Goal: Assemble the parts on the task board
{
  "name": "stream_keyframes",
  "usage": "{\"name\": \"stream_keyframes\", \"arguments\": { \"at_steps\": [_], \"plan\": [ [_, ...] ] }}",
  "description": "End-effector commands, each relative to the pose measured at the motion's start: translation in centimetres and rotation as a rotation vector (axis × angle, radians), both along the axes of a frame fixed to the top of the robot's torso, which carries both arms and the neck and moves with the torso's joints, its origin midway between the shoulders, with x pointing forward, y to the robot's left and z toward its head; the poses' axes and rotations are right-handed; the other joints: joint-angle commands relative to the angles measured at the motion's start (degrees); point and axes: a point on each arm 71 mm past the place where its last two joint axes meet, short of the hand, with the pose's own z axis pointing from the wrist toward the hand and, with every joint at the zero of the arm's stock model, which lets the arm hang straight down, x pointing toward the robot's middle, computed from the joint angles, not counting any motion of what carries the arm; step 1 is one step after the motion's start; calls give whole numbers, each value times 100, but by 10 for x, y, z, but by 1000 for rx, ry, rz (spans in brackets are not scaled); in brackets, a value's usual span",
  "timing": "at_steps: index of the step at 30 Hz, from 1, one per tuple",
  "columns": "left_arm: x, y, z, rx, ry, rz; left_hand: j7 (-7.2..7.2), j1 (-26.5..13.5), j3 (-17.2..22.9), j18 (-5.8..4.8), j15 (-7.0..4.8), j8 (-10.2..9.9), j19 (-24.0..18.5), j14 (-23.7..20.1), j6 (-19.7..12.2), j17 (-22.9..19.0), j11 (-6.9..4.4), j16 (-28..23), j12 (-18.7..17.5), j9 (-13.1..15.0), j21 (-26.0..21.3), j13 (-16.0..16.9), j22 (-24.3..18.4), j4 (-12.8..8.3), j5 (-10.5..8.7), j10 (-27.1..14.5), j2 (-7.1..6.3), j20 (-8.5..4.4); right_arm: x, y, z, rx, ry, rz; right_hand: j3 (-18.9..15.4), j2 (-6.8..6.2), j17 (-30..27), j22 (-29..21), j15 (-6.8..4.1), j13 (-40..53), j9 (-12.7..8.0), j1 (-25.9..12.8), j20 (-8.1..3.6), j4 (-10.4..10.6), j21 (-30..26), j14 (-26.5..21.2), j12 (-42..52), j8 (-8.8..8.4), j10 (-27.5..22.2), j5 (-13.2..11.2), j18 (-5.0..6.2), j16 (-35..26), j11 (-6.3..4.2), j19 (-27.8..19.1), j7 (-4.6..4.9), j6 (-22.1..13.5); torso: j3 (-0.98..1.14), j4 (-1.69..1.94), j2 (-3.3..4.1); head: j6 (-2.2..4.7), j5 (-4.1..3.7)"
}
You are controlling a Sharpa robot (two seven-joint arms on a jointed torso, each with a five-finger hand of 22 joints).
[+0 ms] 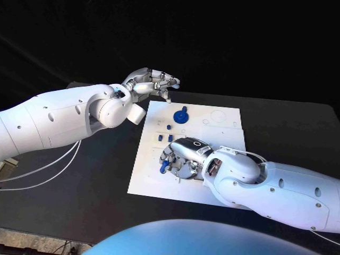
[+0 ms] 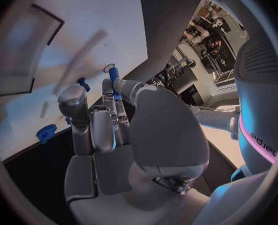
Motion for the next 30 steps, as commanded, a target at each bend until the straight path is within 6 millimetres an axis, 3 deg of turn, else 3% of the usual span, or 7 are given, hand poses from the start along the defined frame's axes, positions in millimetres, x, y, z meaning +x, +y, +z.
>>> {"name": "stream_keyframes", "arguments": {
  "at_steps": [1,25,30],
  "plan": [
    [-1,-2,1,-6,-2,-19,13,-38,18,78,4,25,26,-33,-39,-7,3,-2,34,1,-32,-4,-5,25,22,-52,15,28,1,1,-3,-41,-12,-3,15,39,3,1,-29,-2,432,2,-18,-14,-7,126,-29,456,2,11,-43,-1,19,-13,18,16,-3,1,3,-8,7],
    [-1,-2,1,-5,-1,-18,14,-45,18,78,6,30,31,-35,-45,-7,5,0,45,2,-39,-4,-11,30,22,-62,16,29,-2,4,-9,-120,-60,-10,30,27,-57,-30,-23,-4,450,-40,-14,-57,-94,111,-57,474,-10,10,-28,-34,29,-50,30,-19,5,-3,1,-34,15],
    [-1,-2,1,-5,0,-18,14,-45,18,78,6,30,31,-35,-45,-7,5,0,45,2,-39,-4,-11,30,22,-62,16,29,-5,7,-8,-101,-39,16,-189,-259,-95,-41,45,-1,425,-339,38,-127,-169,94,-147,388,-139,-17,-25,-62,108,-86,128,-291,0,-6,-2,-33,11]
  ]
}}
